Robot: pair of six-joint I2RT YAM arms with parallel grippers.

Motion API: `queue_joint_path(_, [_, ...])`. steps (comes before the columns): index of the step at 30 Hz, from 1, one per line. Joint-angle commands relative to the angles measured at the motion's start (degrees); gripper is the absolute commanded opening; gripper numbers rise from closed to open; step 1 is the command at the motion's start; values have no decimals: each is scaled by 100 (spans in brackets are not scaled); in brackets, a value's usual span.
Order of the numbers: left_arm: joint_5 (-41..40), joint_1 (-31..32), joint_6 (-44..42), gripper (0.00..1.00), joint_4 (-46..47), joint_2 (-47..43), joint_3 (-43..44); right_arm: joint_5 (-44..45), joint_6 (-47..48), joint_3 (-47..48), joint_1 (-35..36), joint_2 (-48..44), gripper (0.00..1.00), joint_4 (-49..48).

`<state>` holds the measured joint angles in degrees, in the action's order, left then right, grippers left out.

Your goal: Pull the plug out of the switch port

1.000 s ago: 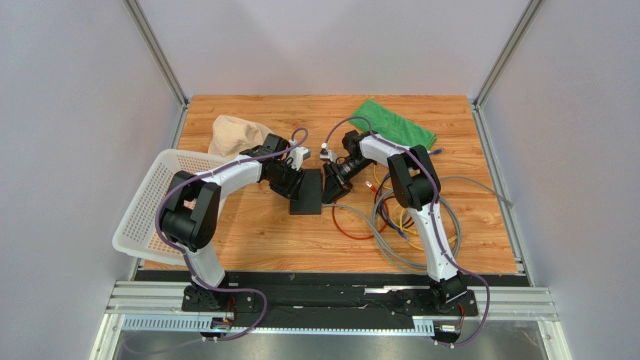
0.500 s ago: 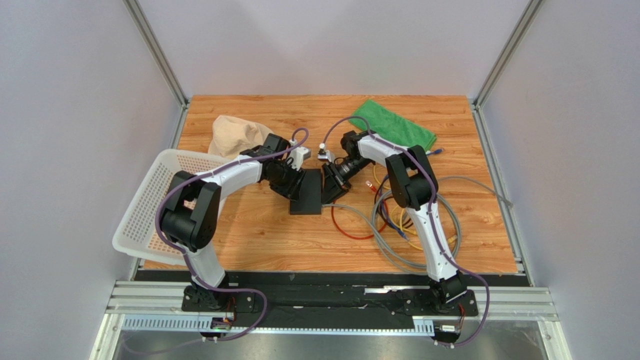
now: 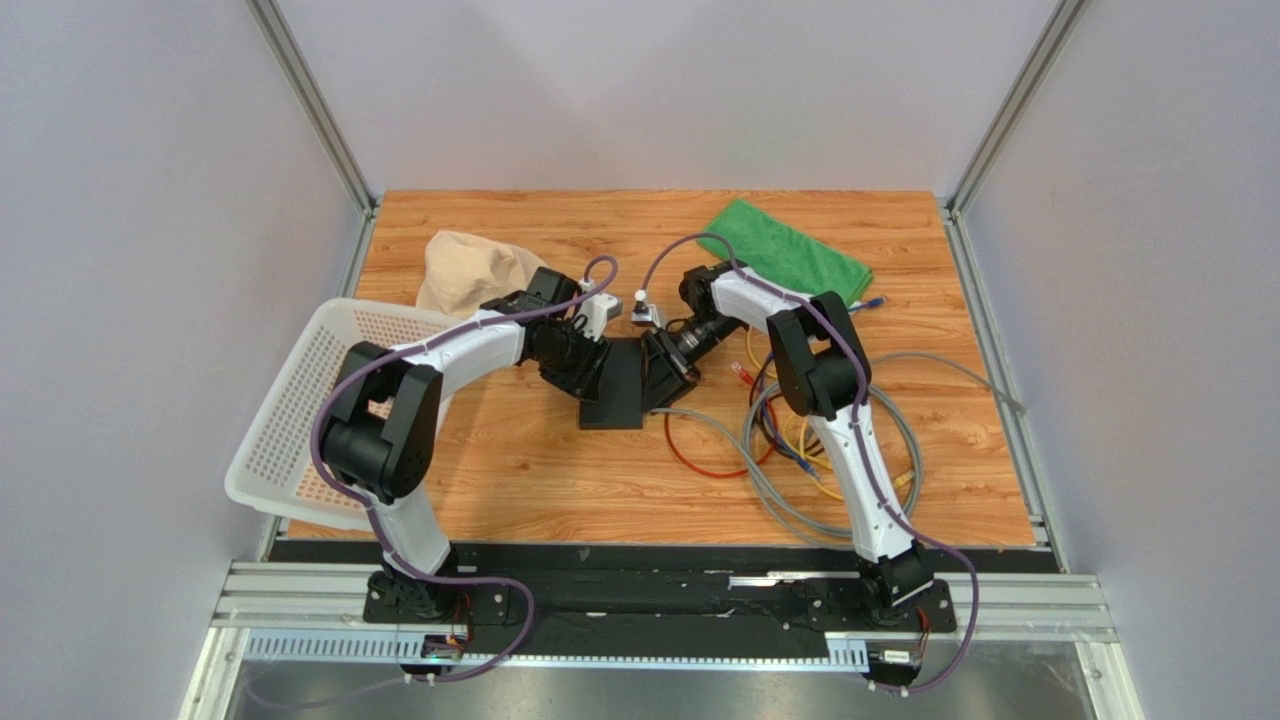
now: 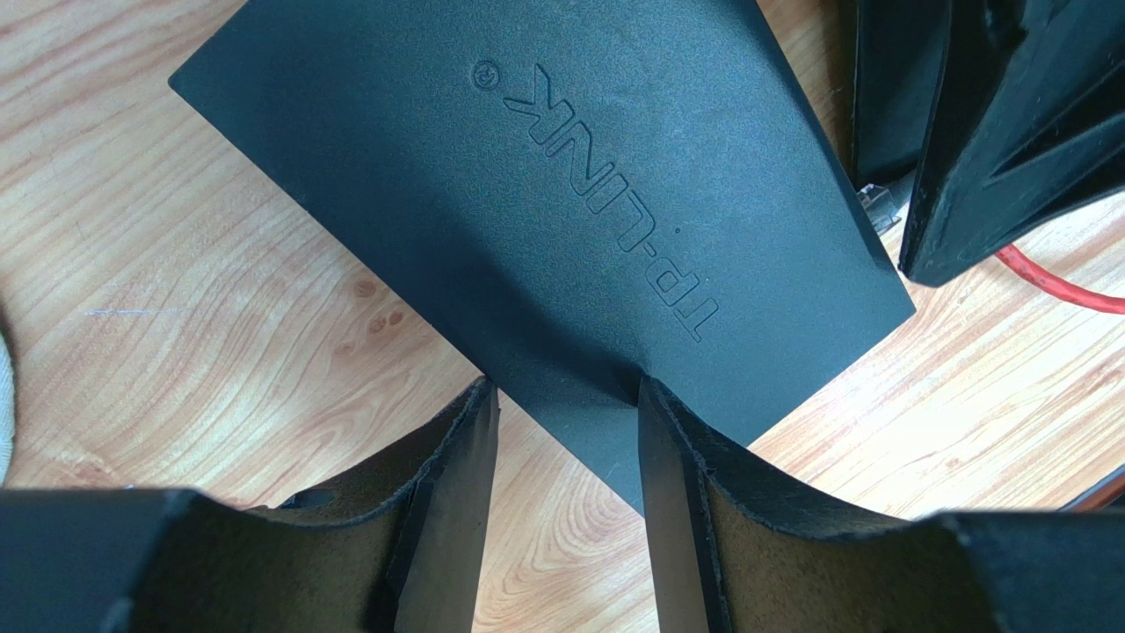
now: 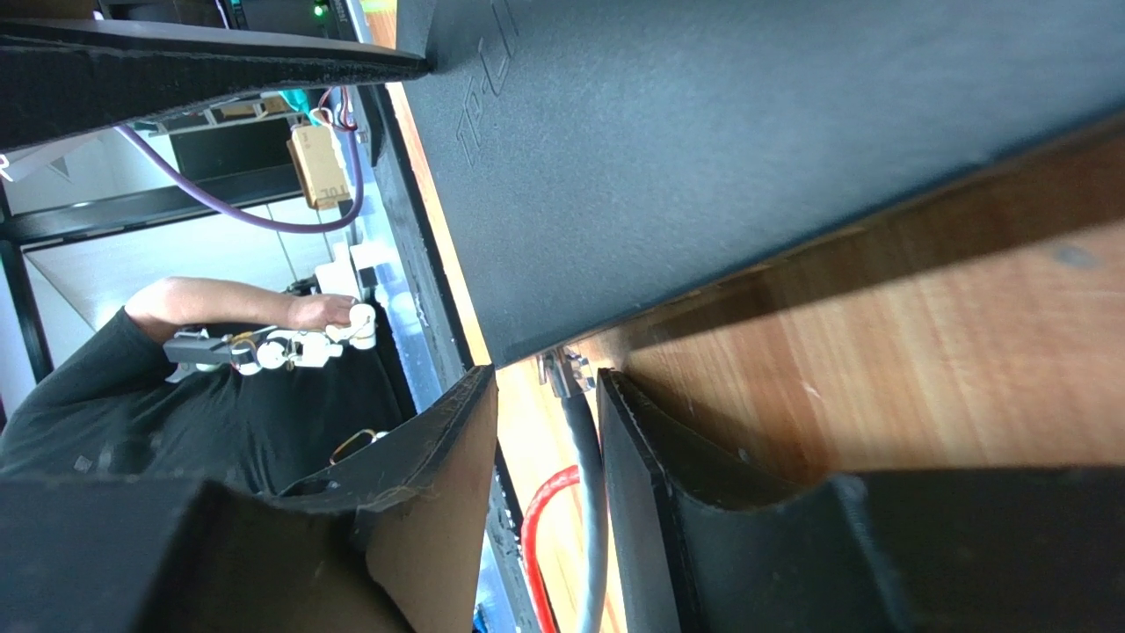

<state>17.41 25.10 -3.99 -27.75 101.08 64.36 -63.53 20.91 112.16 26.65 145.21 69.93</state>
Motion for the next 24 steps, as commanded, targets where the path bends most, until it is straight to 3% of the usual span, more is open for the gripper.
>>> queue_joint_path(1, [-194,144,-243,51,-82,246,-20,490,291,43,121,298,41,-164])
queue_joint_path(5, [-194,153,-243,51,-82,263,-11,543,256,52,138,306,36,-173])
queue_joint_path(14, [-194,170,-252,52,-82,246,-20,604,274,61,129,359,1,-182])
queue_joint_path(24, [-203,188,-252,52,-82,272,-11,877,256,-115,77,385,0,-208])
